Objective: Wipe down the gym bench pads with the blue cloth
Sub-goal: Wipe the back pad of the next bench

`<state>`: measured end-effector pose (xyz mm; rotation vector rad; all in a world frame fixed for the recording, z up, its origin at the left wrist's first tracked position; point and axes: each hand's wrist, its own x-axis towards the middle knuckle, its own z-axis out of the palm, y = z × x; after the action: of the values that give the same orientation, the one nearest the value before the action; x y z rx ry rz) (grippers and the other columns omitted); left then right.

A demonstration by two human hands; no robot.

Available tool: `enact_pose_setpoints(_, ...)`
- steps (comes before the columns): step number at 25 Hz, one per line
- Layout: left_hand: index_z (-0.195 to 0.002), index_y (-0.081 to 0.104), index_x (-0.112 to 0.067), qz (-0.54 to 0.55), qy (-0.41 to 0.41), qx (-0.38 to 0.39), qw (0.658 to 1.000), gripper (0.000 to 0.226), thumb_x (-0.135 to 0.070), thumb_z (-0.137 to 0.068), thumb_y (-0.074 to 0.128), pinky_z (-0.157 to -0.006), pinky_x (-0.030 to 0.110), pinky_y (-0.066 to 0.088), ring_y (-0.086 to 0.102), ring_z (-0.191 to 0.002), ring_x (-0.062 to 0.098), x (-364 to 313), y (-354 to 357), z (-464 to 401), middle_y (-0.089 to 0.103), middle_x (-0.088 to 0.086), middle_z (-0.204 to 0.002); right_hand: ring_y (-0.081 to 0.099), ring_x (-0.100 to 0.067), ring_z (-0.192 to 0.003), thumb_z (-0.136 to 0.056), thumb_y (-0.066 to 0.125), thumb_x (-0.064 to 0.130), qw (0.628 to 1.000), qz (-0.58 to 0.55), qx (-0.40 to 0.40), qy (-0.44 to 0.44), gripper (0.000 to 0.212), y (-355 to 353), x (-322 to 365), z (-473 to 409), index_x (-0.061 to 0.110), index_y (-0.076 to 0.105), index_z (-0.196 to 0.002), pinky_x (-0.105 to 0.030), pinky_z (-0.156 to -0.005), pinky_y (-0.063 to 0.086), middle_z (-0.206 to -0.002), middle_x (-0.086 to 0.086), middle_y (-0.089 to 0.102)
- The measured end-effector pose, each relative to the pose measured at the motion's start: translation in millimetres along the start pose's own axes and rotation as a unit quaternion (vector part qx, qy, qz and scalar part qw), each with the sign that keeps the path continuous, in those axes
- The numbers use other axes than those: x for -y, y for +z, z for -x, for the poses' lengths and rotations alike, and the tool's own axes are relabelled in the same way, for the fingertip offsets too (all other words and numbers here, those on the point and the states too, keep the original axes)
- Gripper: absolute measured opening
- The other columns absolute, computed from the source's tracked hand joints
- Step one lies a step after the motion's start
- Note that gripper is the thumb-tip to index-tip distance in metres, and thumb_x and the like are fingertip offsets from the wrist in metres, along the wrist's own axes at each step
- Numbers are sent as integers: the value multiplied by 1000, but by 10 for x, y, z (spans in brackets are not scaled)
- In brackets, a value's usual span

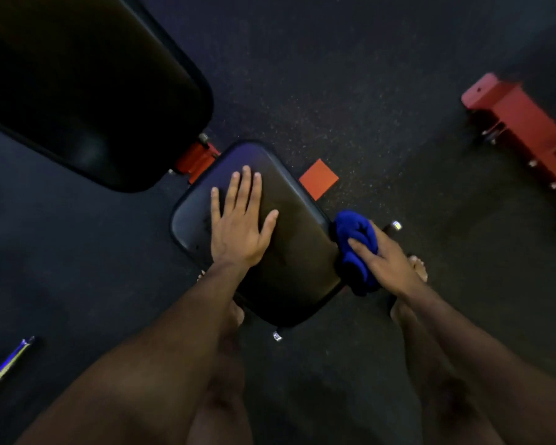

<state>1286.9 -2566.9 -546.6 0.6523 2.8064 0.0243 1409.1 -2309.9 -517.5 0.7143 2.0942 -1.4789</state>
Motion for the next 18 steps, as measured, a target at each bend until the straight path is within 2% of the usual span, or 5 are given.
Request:
enact_pose_setpoints(4,-163,12,-14,-8,5,-27,1000,74,-56,-103,24,-126,59,8,9,-159,25,4,70,-14,11,10,-172,53,24,-91,-101,53,28,995,-84,4,50,21,269,24,-323,45,53,-114,7,-78,31,-102,33,60)
enact_pose_setpoints(7,-163,10,-13,-11,4,-31,999,76,-56,-102,25,-126,60,9,9,-159,26,7,87,-3,11,11,-172,55,25,-83,-101,51,38,994,-89,55,32,25,293,363,-713,61,49,-109,-2,-73,40,-90,40,62)
enact_pose_setpoints(9,-163,8,-13,-11,6,-33,999,76,-56,-102,25,-125,61,9,9,-159,26,38,95,5,10,11,-172,59,17,-82,-101,50,36,994,-91,58,-18,24,389,679,-1065,52,50,-119,-13,-75,44,-92,30,66)
enact_pose_setpoints(13,-163,8,-14,-12,11,-42,999,75,-55,-103,24,-125,60,10,10,-159,25,20,110,-9,12,10,-172,58,0,-110,-101,53,21,988,-81,80,-102,37,537,1274,-1645,23,53,-137,-9,-93,40,-122,12,63)
enact_pose_setpoints(18,-163,13,-14,-4,16,-51,999,74,-56,-103,25,-125,60,11,13,-158,25,27,90,-3,15,10,-171,61,11,-98,-97,60,14,981,-135,106,-87,35,405,1189,-1384,18,57,-132,-4,-86,42,-118,9,66)
